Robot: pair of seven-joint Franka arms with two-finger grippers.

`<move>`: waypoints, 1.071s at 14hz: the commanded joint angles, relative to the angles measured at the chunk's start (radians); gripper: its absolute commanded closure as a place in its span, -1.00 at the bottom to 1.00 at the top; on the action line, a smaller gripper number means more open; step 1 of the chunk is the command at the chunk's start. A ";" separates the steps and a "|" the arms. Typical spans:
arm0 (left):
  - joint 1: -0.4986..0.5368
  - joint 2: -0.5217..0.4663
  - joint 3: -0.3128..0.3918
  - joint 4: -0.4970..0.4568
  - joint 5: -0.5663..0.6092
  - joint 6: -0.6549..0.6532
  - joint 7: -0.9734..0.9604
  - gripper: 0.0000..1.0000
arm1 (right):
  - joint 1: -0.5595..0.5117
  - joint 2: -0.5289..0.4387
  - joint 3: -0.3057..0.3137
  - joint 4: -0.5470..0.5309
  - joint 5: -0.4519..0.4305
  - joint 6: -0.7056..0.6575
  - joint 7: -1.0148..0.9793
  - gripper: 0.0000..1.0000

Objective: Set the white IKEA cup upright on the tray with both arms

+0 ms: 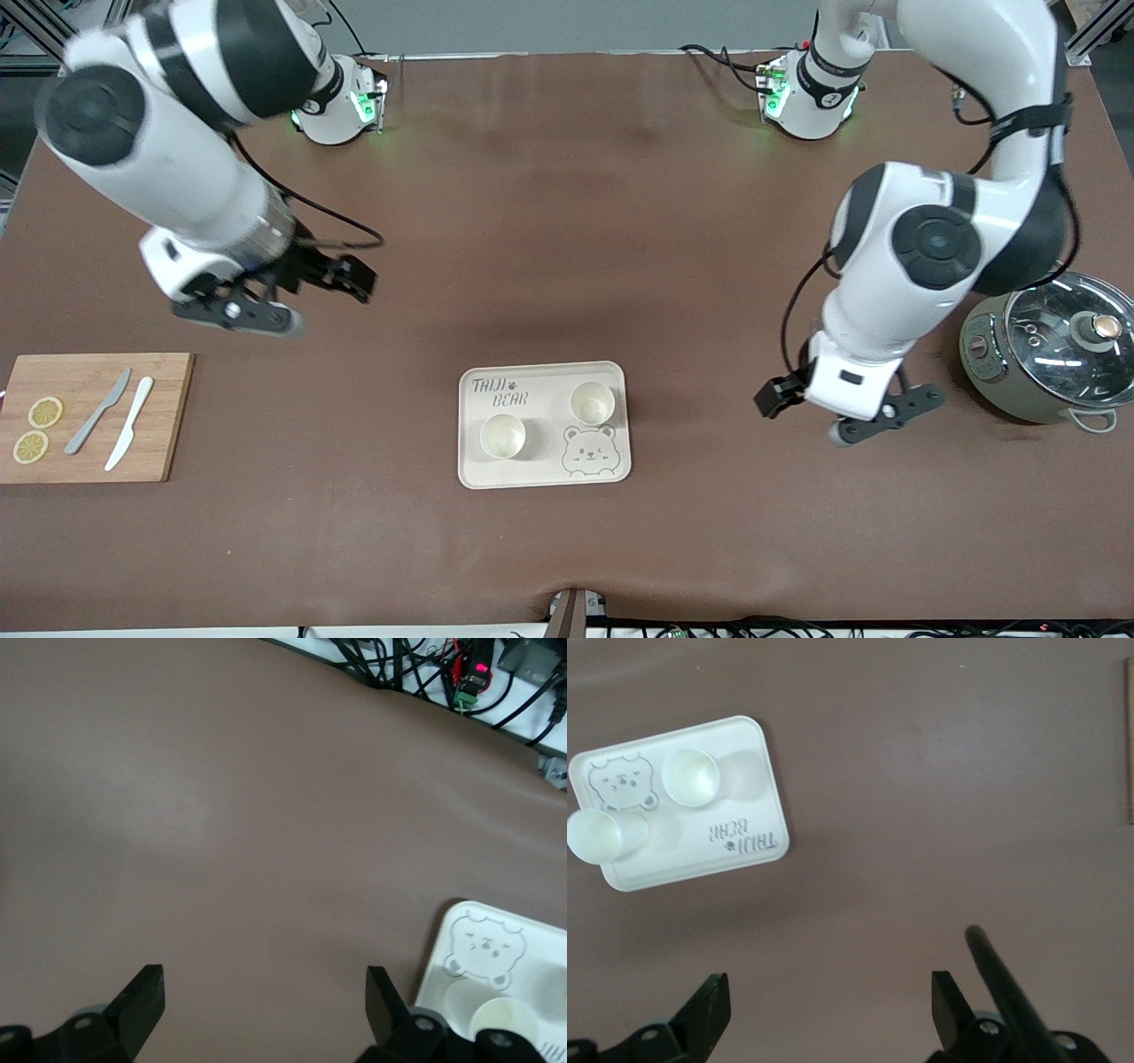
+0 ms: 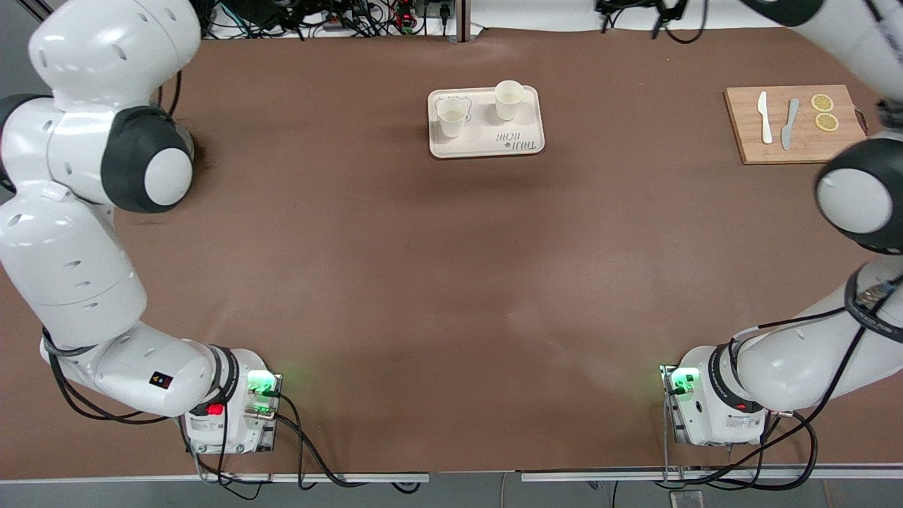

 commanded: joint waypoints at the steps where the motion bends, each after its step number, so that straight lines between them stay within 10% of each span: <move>1: 0.045 -0.067 -0.011 -0.041 -0.012 -0.054 0.108 -1.00 | -0.134 -0.164 0.014 -0.183 -0.003 0.013 -0.175 -1.00; 6: 0.128 -0.120 -0.013 -0.042 -0.013 -0.136 0.294 -1.00 | -0.361 -0.169 0.012 -0.179 -0.010 0.019 -0.488 -1.00; 15: 0.232 -0.211 -0.007 -0.035 -0.028 -0.226 0.543 -1.00 | -0.375 -0.146 0.014 -0.159 -0.040 0.025 -0.507 -1.00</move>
